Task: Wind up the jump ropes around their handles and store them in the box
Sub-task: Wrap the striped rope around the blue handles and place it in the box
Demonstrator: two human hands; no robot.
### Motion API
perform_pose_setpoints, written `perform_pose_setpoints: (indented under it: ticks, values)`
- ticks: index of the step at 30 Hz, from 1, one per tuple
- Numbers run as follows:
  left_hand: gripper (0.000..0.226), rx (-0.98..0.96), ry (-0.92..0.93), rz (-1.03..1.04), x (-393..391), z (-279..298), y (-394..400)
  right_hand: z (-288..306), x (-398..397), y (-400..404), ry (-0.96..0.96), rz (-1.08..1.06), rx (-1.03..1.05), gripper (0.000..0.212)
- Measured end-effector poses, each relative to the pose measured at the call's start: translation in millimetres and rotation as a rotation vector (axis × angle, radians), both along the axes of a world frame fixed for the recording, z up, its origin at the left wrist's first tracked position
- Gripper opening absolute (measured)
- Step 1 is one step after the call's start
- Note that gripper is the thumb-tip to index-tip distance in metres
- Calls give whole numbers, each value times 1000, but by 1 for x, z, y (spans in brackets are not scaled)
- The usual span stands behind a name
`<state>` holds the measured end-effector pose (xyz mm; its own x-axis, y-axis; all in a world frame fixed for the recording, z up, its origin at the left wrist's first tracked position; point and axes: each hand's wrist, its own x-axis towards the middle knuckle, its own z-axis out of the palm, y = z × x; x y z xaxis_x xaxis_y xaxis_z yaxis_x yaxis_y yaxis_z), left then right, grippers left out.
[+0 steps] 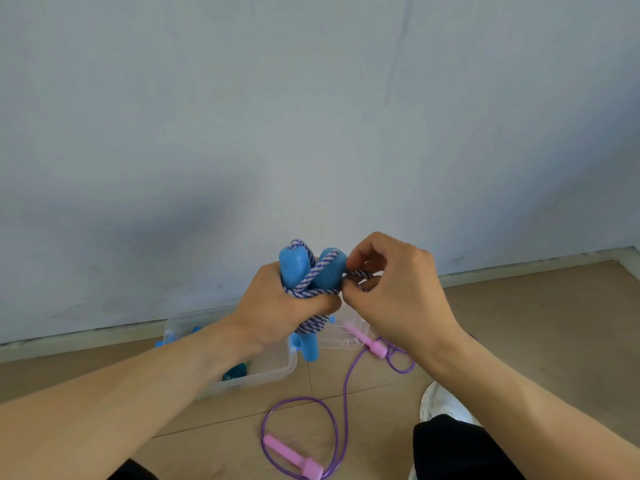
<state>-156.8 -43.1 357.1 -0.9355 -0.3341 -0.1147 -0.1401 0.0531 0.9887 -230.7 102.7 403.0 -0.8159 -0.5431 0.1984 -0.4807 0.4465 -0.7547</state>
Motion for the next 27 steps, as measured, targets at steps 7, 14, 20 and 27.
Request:
perform_pose_setpoints:
  ticks: [7,14,20,27]
  values:
    - [20,162,-44,213,-12,5,-18,20,-28,13,-110,-231,-410,24]
    - [26,574,-69,-9,-9,23,-13,2,-31,12,-852,100,-342,39]
    - [35,713,-135,-212,-2,29,-13,6,-34,10,-455,249,-432,24]
    - [32,678,-101,-324,2,31,-21,-3,-34,8,-672,416,-527,35]
